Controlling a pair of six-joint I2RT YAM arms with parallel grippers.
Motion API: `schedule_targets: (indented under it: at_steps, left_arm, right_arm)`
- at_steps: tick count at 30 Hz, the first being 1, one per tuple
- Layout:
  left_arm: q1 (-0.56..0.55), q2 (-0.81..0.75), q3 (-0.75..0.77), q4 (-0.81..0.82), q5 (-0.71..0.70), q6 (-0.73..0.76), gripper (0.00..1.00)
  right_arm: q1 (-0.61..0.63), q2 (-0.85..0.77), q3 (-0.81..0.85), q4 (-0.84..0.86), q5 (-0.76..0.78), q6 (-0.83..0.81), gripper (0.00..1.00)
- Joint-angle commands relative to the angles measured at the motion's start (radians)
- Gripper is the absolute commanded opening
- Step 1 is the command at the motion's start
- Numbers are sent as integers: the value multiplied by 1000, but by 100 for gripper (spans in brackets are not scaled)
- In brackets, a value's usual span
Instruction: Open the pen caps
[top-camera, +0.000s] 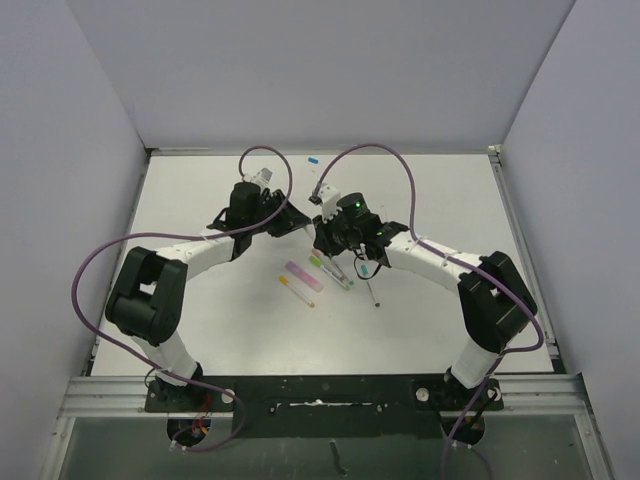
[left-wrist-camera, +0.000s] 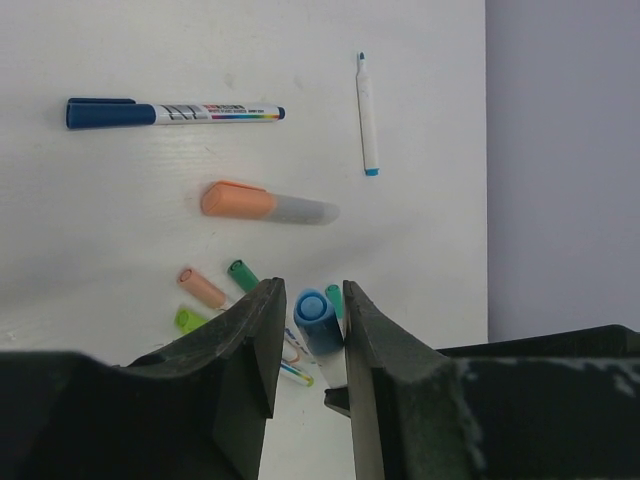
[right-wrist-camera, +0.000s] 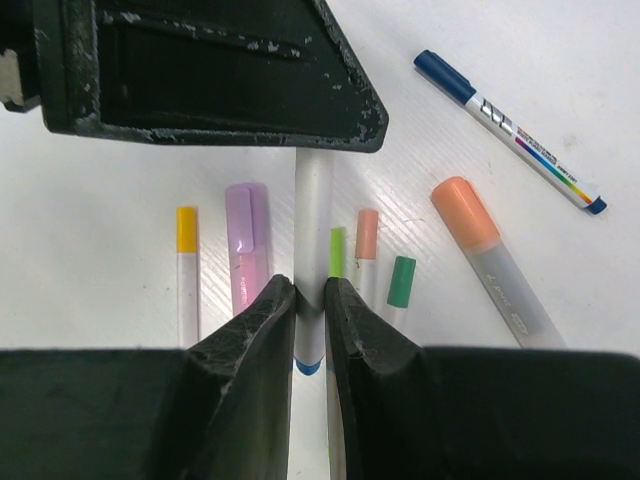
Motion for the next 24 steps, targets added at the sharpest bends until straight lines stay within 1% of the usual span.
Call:
schedule_targets:
  at_steps: [1, 2, 4, 6, 7, 8, 9, 10, 11, 13, 14, 19, 24]
  left_arm:
    - [10, -43, -2, 64, 5, -9, 27]
    - [10, -43, -3, 67, 7, -12, 25]
    - [10, -43, -5, 71, 8, -14, 16]
    - [10, -44, -5, 74, 11, -14, 0]
    - [10, -44, -4, 76, 11, -14, 0]
    - [10, -43, -3, 78, 12, -14, 0]
    - [8, -43, -3, 80, 14, -14, 0]
    - [7, -43, -4, 82, 17, -15, 0]
    - [6, -43, -6, 88, 22, -18, 0]
    - [2, -41, -6, 98, 33, -22, 0]
    - [-1, -41, -6, 103, 38, -23, 0]
    - [-13, -44, -13, 121, 52, -29, 0]
    - [-21, -51, -12, 129, 58, -25, 0]
  right_arm:
    - [-1, -45, -6, 54, 5, 11, 0]
    - [-1, -42, -5, 54, 3, 10, 0]
    - [-1, -40, -3, 54, 3, 11, 0]
    - [-1, -38, 0, 54, 3, 10, 0]
    - [-2, -38, 1, 54, 5, 11, 0]
    - [-2, -39, 2, 55, 9, 14, 6]
    - [-4, -38, 5, 56, 11, 14, 16]
    - [-5, -36, 9, 56, 10, 15, 31]
    - [-7, -34, 15, 56, 9, 18, 42]
    - [-9, -26, 25, 56, 6, 20, 52]
    - [-10, -23, 30, 58, 5, 21, 54]
    - [-21, 6, 51, 73, -15, 35, 53]
    - [-34, 28, 53, 103, -51, 58, 48]
